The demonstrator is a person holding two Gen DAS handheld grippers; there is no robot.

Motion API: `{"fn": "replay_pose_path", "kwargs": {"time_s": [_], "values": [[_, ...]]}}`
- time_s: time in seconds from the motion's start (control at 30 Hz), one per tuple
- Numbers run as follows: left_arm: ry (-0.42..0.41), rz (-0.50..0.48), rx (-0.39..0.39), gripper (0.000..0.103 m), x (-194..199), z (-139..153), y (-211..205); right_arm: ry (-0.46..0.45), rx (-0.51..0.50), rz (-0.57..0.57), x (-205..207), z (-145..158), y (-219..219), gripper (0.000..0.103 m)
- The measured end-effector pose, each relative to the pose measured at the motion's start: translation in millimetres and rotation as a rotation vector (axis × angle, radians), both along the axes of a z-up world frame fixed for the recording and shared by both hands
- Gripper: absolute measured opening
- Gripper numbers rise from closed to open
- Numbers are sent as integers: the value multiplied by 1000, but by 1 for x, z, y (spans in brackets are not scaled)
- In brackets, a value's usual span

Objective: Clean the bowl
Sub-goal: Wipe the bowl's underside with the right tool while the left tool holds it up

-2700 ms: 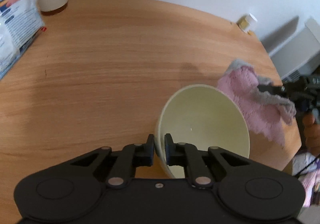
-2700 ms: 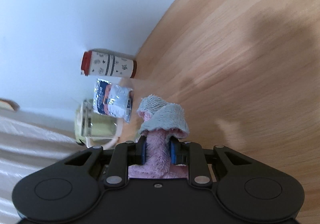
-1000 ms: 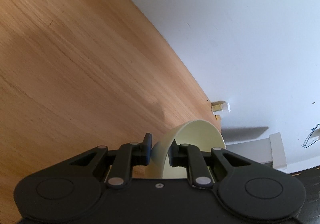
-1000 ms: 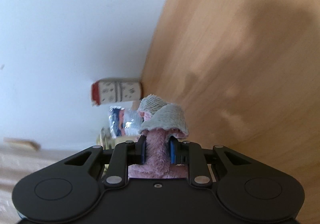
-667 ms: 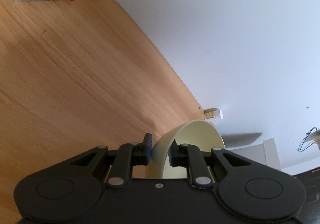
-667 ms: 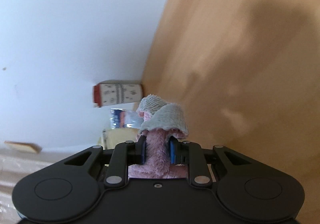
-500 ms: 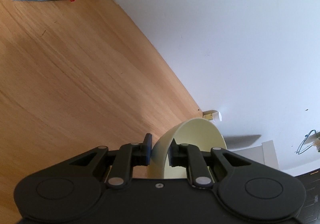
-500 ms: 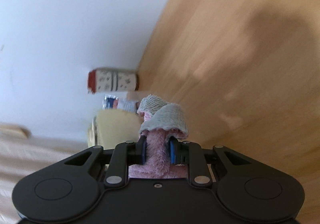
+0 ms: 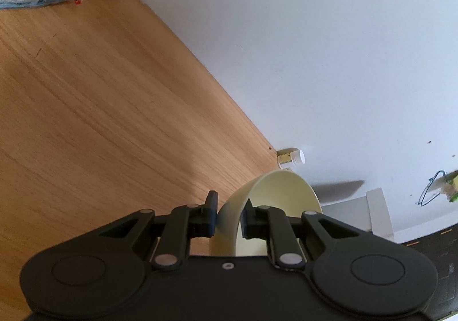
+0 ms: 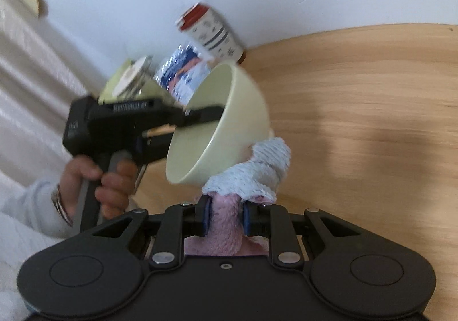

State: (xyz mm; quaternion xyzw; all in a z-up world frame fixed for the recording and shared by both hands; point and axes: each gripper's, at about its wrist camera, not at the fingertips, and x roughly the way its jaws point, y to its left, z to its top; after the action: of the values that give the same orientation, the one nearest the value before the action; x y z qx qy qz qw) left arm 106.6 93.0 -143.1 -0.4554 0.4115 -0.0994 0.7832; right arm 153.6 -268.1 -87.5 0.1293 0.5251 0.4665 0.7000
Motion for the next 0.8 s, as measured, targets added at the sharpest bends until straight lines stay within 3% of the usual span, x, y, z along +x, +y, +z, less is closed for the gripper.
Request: {"fn": "replay_pose_path", "kwargs": {"time_s": [0.13,0.27,0.5,0.73,0.8], "values": [[-6,1,-3,14,-3,1,2,-30,-25,44,-2,2,23,24],[-9,5,-2,13,-4,-1,1,-44,-23,13,0,8,14,23],[-13,29,3,13,-5,-4,-1,124,200,-338,28,-8,-44,23],[24,29,-7,14,-5,-9,-11,366,451,-660,38,-50,-52,23],[39,44,-19,14,-6,-12,-12,389,454,-694,36,-56,-43,23]]}}
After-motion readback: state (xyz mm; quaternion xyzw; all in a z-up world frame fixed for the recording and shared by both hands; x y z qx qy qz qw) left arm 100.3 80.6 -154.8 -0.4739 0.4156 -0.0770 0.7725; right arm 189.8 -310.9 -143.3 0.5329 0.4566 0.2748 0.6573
